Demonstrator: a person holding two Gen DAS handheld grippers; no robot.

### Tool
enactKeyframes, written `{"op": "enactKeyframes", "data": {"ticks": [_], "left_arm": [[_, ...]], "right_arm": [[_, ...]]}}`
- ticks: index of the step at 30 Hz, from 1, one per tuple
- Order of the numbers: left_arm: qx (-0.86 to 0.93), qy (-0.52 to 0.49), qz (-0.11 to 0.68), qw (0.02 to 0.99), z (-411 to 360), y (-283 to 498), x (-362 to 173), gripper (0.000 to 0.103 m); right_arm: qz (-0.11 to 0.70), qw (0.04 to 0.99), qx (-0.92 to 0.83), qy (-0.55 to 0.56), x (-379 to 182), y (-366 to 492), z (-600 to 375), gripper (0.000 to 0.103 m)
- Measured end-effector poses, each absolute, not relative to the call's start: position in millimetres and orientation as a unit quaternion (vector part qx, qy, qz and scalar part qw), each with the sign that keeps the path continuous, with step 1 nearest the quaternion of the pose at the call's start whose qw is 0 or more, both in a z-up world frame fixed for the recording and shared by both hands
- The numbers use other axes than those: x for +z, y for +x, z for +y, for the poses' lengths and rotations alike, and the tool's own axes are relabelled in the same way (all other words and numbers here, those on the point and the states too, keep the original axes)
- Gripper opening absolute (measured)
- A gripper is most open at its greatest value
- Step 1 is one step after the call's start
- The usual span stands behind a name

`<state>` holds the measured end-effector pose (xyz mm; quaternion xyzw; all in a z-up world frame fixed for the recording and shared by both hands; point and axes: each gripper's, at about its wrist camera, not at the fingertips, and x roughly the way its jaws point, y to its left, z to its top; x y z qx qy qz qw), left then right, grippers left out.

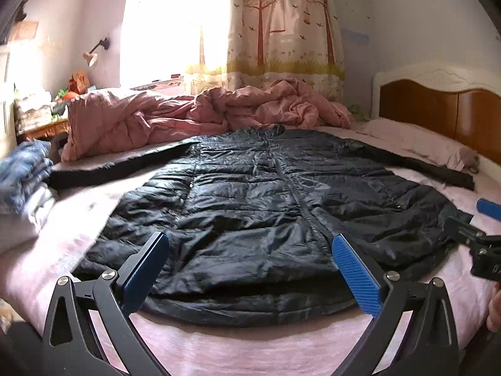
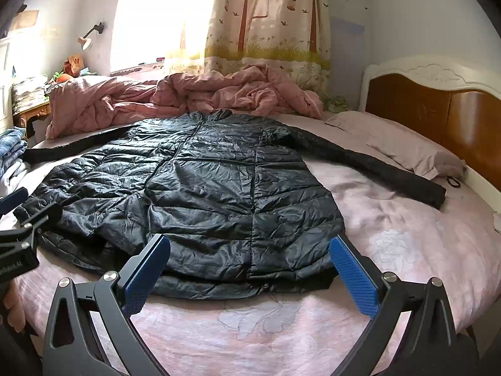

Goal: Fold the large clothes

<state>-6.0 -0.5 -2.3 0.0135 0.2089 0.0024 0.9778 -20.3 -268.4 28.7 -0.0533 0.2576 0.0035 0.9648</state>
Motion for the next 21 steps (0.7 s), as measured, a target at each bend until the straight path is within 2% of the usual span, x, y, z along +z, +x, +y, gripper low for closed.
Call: {"op": "enactKeyframes", "data": {"ticks": [11, 21], "left_arm": [[0.032, 0.032, 0.165, 0.985, 9.2, -15.3, 12.8, 0.103], [0.047, 0.025, 0.171, 0.984, 8.1, -17.7, 9.4, 0.103]], "right_arm": [[0.250, 0.967, 0.001, -0.046, 32.4, -22.2, -271.9, 0.103], [0.256, 0.966, -0.005, -0.044, 33.1, -20.3, -275.9, 0.103]]}}
